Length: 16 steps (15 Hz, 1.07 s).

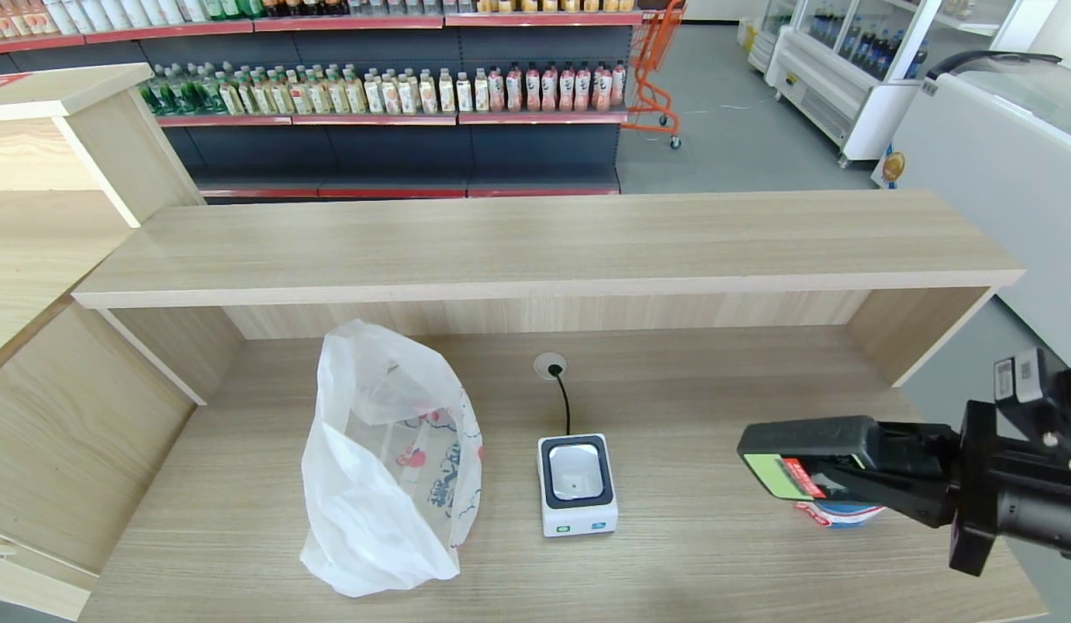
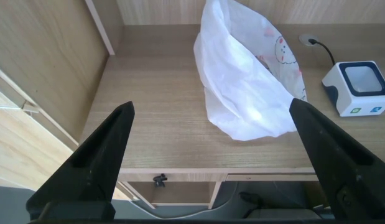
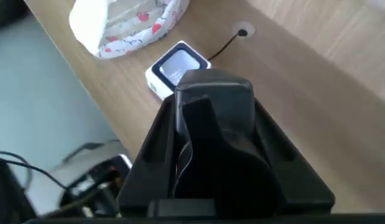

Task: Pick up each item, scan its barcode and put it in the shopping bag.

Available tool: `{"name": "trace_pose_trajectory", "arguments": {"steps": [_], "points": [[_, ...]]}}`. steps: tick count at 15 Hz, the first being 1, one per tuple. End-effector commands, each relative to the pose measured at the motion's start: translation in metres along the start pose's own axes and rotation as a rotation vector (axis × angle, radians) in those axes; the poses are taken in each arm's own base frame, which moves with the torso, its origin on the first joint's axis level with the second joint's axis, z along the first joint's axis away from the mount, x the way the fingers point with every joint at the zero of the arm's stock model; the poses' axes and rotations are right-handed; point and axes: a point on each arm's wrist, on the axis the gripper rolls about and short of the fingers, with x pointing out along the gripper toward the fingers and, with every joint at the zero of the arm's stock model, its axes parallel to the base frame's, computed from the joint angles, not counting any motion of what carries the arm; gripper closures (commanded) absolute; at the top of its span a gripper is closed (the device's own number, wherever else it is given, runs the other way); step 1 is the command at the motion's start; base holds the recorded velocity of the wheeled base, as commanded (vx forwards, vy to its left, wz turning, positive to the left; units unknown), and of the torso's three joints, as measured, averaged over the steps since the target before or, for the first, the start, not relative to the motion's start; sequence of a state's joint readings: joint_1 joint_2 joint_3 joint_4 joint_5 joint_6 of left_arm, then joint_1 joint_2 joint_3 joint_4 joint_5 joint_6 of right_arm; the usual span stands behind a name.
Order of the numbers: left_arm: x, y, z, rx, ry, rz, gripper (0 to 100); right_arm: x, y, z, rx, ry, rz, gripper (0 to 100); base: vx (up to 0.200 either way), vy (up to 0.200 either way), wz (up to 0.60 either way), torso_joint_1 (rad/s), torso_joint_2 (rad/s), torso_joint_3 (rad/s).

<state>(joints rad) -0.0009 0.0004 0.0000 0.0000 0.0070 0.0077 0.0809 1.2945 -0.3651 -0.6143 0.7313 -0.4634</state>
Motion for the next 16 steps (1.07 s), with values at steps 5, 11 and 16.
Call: {"name": "trace_pose_trajectory", "arguments": {"steps": [5, 11, 16], "points": [[0.0, 0.0, 0.0, 0.0, 0.0, 0.0, 0, 0.052, 0.01, -0.011, 0.822, 0.147, 0.062, 100, 0.0, 0.0, 0.0, 0.0, 0.0, 0.0], [0.0, 0.0, 0.0, 0.0, 0.0, 0.0, 0, 0.144, 0.021, -0.018, 0.958, 0.194, 0.002, 100, 0.0, 0.0, 0.0, 0.0, 0.0, 0.0], [0.0, 0.0, 0.0, 0.0, 0.0, 0.0, 0, 0.193, 0.034, -0.04, 0.945, 0.279, -0.028, 100, 0.0, 0.0, 0.0, 0.0, 0.0, 0.0]]}}
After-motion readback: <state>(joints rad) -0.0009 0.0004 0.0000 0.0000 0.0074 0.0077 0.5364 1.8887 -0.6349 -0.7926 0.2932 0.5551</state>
